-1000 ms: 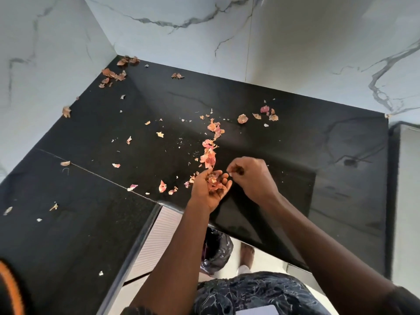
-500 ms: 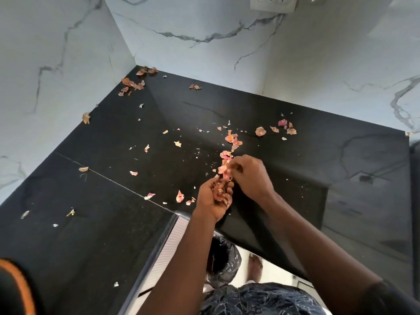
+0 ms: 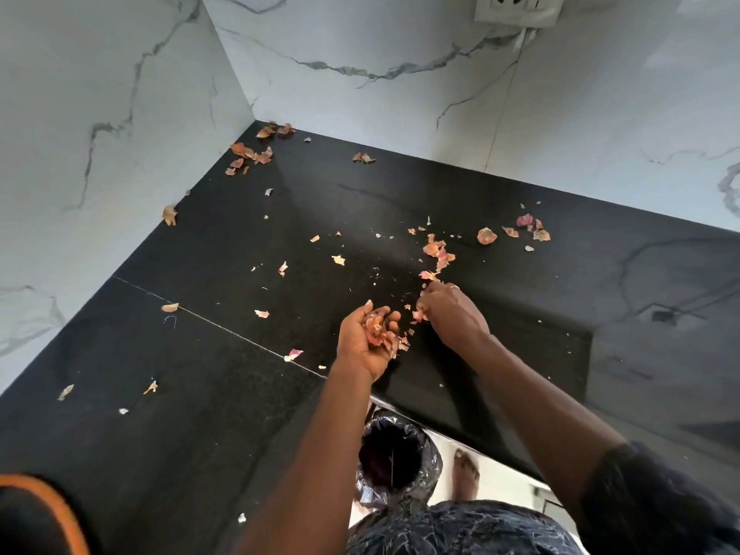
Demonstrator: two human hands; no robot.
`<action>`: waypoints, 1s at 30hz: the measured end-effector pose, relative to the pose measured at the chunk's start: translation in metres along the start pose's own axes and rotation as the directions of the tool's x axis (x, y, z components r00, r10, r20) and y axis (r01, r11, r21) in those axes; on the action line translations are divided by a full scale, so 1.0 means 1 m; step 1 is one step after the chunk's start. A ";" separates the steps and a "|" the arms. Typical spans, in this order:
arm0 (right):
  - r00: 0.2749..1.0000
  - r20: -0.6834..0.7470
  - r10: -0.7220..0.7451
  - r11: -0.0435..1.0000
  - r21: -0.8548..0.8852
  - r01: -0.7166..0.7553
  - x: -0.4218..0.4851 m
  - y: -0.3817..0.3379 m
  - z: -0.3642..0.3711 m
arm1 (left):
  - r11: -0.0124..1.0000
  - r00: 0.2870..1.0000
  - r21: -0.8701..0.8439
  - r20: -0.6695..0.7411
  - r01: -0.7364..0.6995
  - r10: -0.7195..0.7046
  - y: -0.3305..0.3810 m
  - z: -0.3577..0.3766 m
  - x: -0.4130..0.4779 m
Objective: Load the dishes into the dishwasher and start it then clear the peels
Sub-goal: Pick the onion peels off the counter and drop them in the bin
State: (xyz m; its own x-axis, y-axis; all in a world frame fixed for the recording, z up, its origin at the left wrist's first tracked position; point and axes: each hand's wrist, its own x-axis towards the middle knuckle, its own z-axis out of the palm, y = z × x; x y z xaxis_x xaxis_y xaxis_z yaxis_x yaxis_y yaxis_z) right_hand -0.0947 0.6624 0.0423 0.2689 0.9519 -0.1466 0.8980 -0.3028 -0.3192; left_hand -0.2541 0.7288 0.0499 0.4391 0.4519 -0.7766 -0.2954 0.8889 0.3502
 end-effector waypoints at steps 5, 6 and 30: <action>0.986 -0.110 0.125 0.985 0.137 -0.110 -0.009 0.015 -0.004 | 1.000 1.000 0.031 0.006 0.003 -0.003 0.000 0.007 0.001; 0.981 -0.133 0.142 0.979 0.163 -0.120 -0.010 0.017 -0.006 | 0.999 1.000 0.040 0.005 0.006 -0.006 -0.001 0.008 0.002; 1.000 -0.010 0.028 0.982 0.186 -0.026 -0.052 -0.038 -0.054 | 0.941 0.998 0.339 0.055 0.000 -0.020 -0.041 0.049 0.000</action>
State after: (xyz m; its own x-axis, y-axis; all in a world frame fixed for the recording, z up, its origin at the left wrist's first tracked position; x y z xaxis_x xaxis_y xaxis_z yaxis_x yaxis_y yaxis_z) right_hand -0.1244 0.6267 0.1123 0.2975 0.9435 -0.1461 0.8105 -0.3304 -0.4836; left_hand -0.2002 0.6962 0.0613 0.4904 0.4379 -0.7535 0.0098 0.8618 0.5072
